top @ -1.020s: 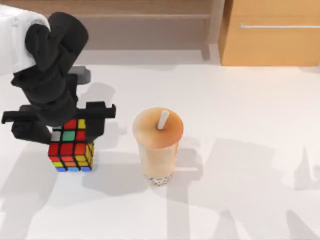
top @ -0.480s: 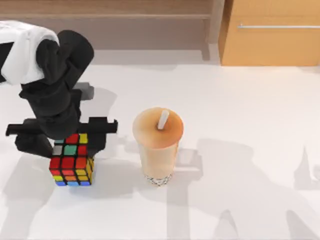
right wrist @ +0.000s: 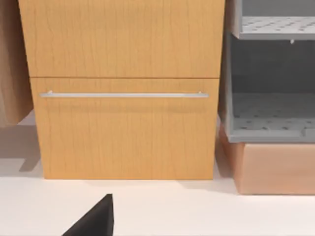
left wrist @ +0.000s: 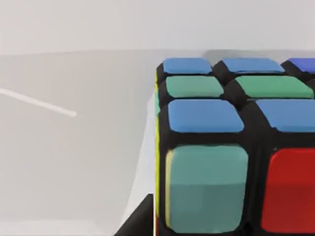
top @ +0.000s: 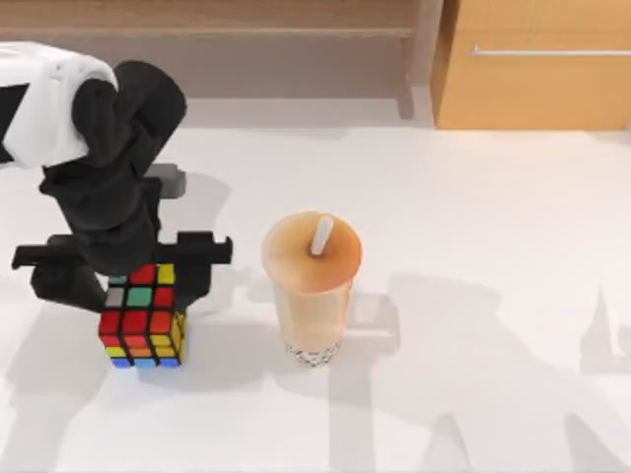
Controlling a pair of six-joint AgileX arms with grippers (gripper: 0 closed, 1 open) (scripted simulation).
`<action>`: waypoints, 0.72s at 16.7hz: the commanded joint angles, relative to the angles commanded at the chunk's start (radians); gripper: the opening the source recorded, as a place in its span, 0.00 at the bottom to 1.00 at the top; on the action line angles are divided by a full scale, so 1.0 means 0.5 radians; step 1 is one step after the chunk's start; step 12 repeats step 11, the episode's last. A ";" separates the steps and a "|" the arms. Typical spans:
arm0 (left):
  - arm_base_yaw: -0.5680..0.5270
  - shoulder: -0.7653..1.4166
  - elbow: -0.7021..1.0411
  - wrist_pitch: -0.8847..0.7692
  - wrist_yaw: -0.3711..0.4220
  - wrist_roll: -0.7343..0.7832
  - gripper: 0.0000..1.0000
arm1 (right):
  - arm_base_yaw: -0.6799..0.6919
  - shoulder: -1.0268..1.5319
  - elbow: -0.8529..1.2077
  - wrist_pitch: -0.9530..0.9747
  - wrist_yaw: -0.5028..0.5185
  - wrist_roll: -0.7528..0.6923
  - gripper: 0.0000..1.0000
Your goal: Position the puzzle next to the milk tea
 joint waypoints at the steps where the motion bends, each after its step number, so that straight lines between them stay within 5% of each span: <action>1: 0.000 0.000 0.000 0.000 0.000 0.000 0.68 | 0.000 0.000 0.000 0.000 0.000 0.000 1.00; 5: 0.000 0.000 0.000 0.000 0.000 0.000 0.98 | 0.000 0.000 0.000 0.000 0.000 0.000 1.00; 12: 0.000 0.000 0.000 0.000 0.000 0.000 1.00 | 0.000 0.000 0.000 0.000 0.000 0.000 1.00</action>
